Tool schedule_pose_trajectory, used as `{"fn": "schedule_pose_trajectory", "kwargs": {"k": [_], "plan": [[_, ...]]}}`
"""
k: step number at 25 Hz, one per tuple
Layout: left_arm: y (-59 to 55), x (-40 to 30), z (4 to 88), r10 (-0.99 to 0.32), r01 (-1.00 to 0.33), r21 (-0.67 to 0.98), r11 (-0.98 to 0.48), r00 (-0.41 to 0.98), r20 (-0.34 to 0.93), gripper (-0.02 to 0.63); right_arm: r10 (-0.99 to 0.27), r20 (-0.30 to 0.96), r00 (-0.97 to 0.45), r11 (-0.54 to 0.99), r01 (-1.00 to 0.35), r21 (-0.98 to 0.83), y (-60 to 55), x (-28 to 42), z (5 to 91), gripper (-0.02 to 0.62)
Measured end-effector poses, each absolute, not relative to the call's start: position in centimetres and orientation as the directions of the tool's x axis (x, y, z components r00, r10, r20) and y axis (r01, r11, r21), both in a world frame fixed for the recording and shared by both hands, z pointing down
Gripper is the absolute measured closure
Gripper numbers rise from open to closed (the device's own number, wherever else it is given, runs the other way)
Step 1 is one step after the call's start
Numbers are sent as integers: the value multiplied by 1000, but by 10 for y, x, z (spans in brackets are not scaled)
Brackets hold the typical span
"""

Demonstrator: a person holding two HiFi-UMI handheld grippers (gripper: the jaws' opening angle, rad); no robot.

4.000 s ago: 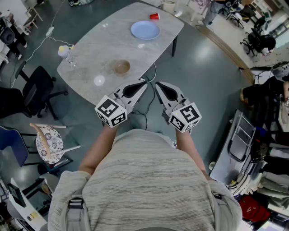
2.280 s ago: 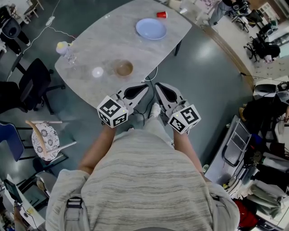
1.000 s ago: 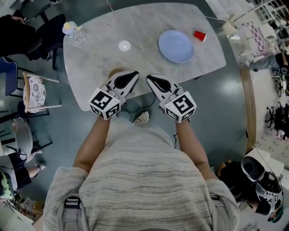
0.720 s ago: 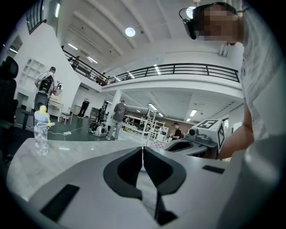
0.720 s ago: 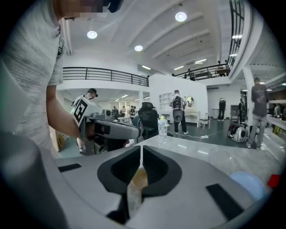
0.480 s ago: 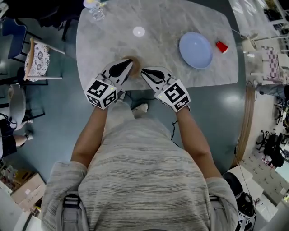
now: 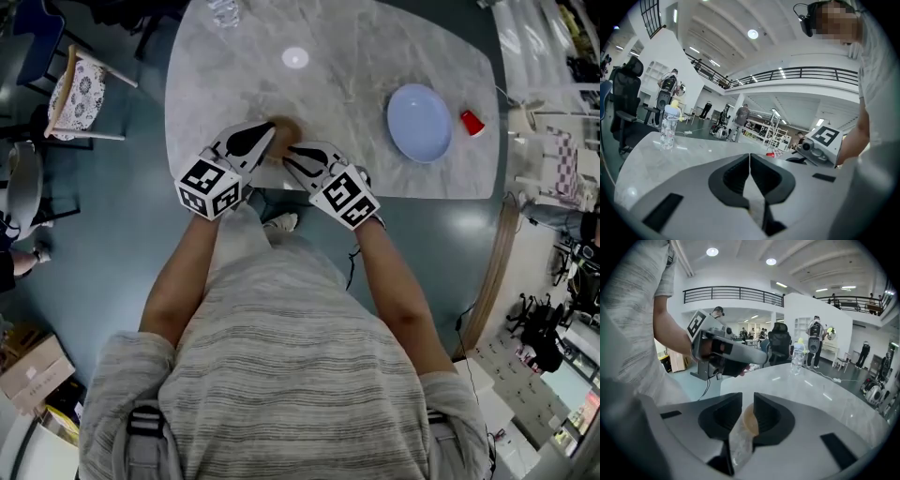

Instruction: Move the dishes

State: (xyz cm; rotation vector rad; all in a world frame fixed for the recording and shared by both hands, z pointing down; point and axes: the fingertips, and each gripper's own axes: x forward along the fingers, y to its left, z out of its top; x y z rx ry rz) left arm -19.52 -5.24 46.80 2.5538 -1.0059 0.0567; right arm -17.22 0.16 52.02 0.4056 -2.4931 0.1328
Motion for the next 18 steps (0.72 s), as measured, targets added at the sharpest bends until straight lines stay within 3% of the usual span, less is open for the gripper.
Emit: {"fn": "schedule_pose_trajectory", "kwargs": {"k": [18], "plan": [[-71,-217,503,-604,-648,389,-655,758,246,584,-69,867,-494,997,-13,72,17,-195,627,477]]}}
